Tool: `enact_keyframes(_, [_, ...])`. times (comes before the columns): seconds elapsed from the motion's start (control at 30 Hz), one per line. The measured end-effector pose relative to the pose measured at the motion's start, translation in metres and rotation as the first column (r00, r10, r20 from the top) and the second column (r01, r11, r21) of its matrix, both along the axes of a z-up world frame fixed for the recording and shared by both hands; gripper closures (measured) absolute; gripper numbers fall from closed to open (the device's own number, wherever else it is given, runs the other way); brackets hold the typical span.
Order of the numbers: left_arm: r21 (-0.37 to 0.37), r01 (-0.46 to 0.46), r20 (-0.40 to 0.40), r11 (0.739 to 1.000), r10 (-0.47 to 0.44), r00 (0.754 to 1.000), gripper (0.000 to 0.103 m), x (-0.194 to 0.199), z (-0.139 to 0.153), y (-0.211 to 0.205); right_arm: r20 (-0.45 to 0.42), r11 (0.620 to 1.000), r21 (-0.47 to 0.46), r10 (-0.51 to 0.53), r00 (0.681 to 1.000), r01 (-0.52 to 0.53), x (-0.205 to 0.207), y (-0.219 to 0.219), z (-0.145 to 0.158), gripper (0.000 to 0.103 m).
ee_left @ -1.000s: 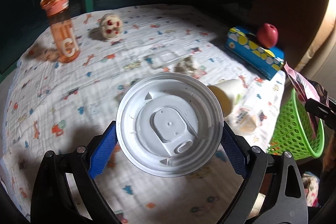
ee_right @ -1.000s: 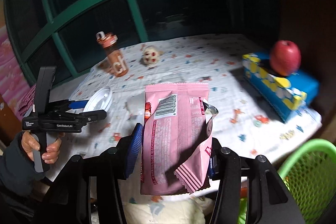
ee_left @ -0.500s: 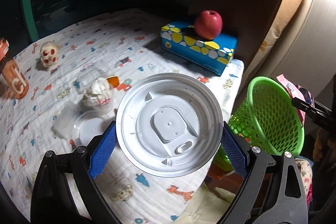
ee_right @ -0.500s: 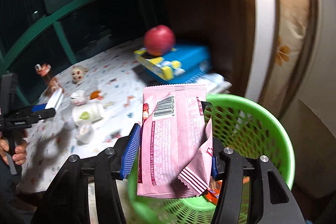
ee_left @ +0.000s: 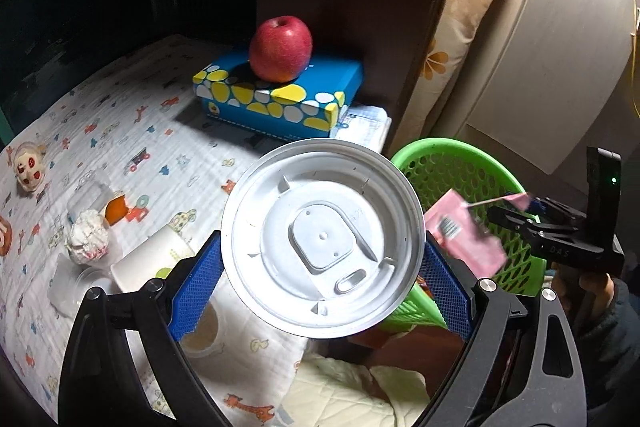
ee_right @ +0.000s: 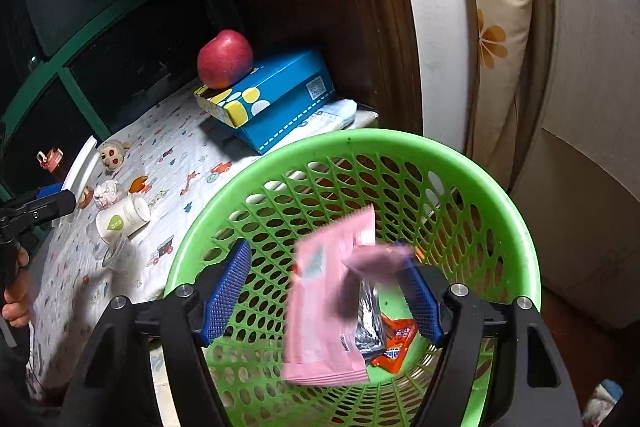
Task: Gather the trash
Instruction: 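Carry the pink wrapper and white lid to the green wastebasket and release both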
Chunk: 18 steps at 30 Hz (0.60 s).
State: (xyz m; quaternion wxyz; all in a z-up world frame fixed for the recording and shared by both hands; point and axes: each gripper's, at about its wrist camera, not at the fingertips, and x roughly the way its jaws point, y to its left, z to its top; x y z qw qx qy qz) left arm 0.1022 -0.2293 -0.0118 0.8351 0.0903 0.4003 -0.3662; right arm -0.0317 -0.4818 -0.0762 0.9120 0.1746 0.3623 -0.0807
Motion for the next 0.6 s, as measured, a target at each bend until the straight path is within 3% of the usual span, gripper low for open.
enact_keyframes(0.27, [0.021, 0.079, -0.002, 0.997, -0.079, 0.997, 0.012, -0.012, -0.002, -0.039, 0.042, 0.999, -0.004, -0.045, 0.998, 0.045, -0.019, -0.015, 0.01, 0.033])
enact_keyframes(0.6, [0.072, 0.219, -0.06, 0.973, -0.215, 0.975, 0.012, -0.037, -0.029, -0.11, 0.135, 0.991, -0.015, -0.132, 0.982, 0.135, -0.066, -0.035, 0.035, 0.028])
